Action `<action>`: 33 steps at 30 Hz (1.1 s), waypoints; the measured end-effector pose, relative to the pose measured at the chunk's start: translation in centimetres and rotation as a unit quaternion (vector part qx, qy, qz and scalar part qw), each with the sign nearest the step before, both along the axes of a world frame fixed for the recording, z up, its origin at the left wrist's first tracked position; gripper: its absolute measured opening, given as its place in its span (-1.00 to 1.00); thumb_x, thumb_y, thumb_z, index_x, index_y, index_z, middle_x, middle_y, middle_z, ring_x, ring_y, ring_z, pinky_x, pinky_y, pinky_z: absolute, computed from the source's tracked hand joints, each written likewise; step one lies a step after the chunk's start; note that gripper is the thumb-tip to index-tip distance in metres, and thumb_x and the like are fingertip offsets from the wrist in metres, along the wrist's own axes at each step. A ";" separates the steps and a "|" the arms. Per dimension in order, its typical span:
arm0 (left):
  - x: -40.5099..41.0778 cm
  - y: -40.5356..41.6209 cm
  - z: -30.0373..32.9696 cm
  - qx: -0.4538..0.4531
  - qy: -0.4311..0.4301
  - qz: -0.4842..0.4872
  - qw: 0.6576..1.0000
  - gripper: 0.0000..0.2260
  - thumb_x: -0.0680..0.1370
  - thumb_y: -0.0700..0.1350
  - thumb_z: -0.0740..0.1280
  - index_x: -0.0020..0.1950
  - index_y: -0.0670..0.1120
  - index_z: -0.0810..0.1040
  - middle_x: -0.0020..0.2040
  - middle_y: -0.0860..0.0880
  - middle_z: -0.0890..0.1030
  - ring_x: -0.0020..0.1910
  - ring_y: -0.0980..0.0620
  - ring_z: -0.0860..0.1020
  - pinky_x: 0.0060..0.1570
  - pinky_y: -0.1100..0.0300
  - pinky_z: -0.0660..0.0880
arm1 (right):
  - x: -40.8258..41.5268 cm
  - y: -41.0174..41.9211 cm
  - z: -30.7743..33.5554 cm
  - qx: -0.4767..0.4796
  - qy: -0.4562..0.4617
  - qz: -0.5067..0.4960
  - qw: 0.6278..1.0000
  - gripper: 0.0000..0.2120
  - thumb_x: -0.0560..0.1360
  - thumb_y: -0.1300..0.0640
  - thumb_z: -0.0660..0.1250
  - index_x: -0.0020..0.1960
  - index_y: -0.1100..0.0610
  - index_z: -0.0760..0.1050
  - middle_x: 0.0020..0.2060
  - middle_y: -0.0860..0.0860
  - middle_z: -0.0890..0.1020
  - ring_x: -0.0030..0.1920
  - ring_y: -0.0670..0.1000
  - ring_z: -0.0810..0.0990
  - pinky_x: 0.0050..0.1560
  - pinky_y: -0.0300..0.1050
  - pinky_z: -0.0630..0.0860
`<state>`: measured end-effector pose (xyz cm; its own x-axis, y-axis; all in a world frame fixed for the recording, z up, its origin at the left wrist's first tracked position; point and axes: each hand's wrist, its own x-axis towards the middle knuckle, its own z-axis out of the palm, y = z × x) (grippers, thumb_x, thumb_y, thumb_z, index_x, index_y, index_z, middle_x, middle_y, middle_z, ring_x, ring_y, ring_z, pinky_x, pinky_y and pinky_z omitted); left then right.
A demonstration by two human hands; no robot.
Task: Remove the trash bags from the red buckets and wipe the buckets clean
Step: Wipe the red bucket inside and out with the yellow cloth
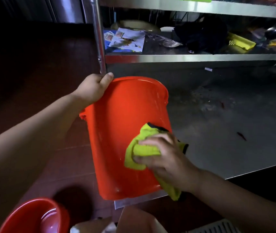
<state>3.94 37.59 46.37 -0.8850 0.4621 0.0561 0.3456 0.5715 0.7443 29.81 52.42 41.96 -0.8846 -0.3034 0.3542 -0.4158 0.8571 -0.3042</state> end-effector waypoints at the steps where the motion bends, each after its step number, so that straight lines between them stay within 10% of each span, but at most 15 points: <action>1: -0.1 -0.3 0.0 0.009 -0.013 0.005 1.000 -0.57 0.61 0.13 0.12 -0.25 -0.17 0.47 -0.39 -0.01 0.34 -0.41 0.05 0.32 -0.31 0.15 0.29 | 0.8 -0.2 -0.2 0.009 -0.004 0.022 1.000 -0.69 0.53 0.12 0.21 0.21 -0.11 0.56 0.26 -0.02 0.43 0.25 0.07 0.35 0.18 0.08 0.28; 16: -1.9 1.8 -1.7 0.109 -0.131 0.074 0.983 -0.67 0.33 0.15 0.18 -0.41 -0.11 0.39 -0.47 -0.02 0.39 -0.44 -0.04 0.36 -0.31 0.08 0.33 | -16.0 4.7 4.6 0.056 0.034 -0.053 0.996 -0.71 0.50 0.04 0.18 0.12 -0.07 0.61 0.14 0.00 0.56 0.14 -0.01 0.34 0.11 0.08 0.30; 22: -2.0 1.8 -3.0 0.127 -0.096 0.078 0.984 -0.66 0.51 0.06 0.13 -0.42 -0.07 0.30 -0.45 -0.01 0.34 -0.45 0.01 0.32 -0.34 0.11 0.28 | -10.0 2.3 3.3 0.034 0.012 -0.082 0.996 -0.72 0.49 0.05 0.21 0.10 -0.11 0.62 0.17 0.00 0.56 0.16 0.02 0.33 0.07 -0.15 0.14; 33: 1.1 6.5 1.8 -0.045 0.065 -0.032 0.996 -0.59 0.60 0.14 0.10 -0.25 -0.14 0.43 -0.17 -0.16 0.51 -0.13 -0.13 0.46 -0.13 0.14 0.33 | -0.3 -1.3 1.4 0.086 -0.018 -0.004 0.996 -0.65 0.41 0.12 0.35 0.17 -0.11 0.57 0.26 -0.03 0.50 0.23 0.09 0.42 0.10 0.15 0.29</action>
<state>5.07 44.07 48.21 -0.8412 0.5262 0.1244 0.4745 0.6080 0.6366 29.53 51.15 43.34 -0.8987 -0.3487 0.2661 -0.3994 0.9013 -0.1677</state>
